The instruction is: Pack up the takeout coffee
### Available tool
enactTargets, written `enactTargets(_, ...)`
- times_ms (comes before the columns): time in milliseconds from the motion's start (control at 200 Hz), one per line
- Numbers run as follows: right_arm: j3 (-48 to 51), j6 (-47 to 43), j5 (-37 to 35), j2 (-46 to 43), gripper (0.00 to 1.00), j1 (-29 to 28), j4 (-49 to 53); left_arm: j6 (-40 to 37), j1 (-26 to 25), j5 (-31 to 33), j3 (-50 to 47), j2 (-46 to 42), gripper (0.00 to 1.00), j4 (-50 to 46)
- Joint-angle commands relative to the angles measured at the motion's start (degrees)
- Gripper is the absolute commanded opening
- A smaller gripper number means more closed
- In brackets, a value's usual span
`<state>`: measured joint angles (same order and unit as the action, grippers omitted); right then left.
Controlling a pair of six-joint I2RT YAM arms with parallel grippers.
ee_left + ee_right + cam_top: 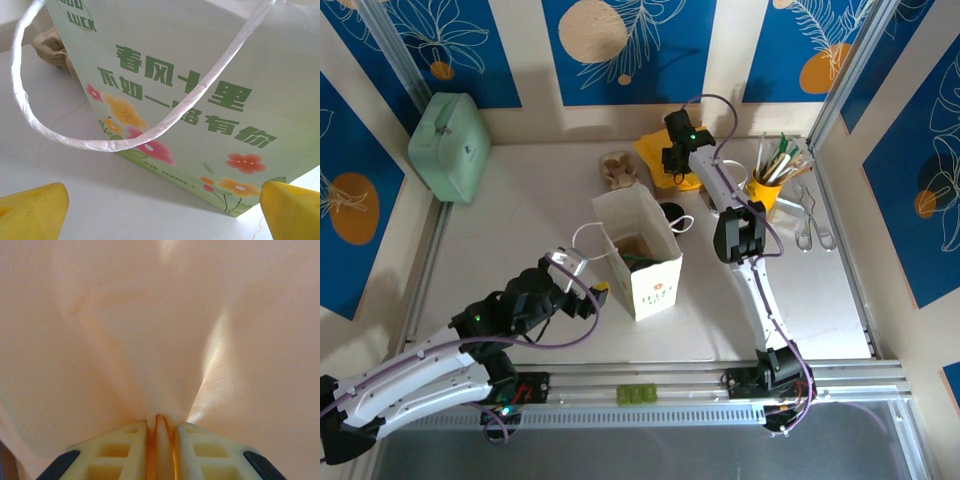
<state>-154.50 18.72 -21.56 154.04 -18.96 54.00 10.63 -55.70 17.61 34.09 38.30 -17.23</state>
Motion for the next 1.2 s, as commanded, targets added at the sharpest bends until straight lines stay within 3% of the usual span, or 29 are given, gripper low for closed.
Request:
enactTargets(0, -1.9, 0.7, 1.6, -5.9, 0.20, 0.5, 0.2, 0.7, -0.3, -0.5, 0.8, -0.8, 0.98, -0.4)
enactTargets(405, -1.9, 2.1, 4.1, -14.5, 0.07, 0.9, 2.1, 0.4, -0.4, -0.6, 2.2, -0.8, 0.98, -1.2)
enactTargets(520, -1.7, 2.9, 7.4, -19.4, 0.00, 1.3, 2.2, 0.4, -0.4, -0.6, 2.6, -1.3, 0.98, -1.5)
enactTargets(750, -1.5, 5.4, 16.4, -30.0, 0.00, 2.0, 4.6, 1.0, -0.4, -1.5, 4.2, -2.4, 0.98, -2.2)
enactTargets(845, -1.1, 8.5, 24.6, -34.1, 0.00, 2.9, 6.6, 2.1, -0.4, -1.7, 6.0, -1.9, 1.00, -3.1)
enactTargets(1000, -0.2, 14.7, 43.9, -41.0, 0.00, 5.5, 10.7, 5.1, -0.4, -2.6, 9.3, -2.4, 0.99, -3.8)
enactTargets(1110, 6.3, 18.7, 55.8, -47.6, 0.00, 5.7, 9.7, 6.4, -0.4, -0.9, 10.6, -3.6, 0.99, -4.6)
enactTargets(1196, 12.4, 20.6, 60.8, -52.9, 0.00, 4.3, 7.8, 7.2, -0.4, 0.9, 11.6, -3.7, 1.00, -6.4)
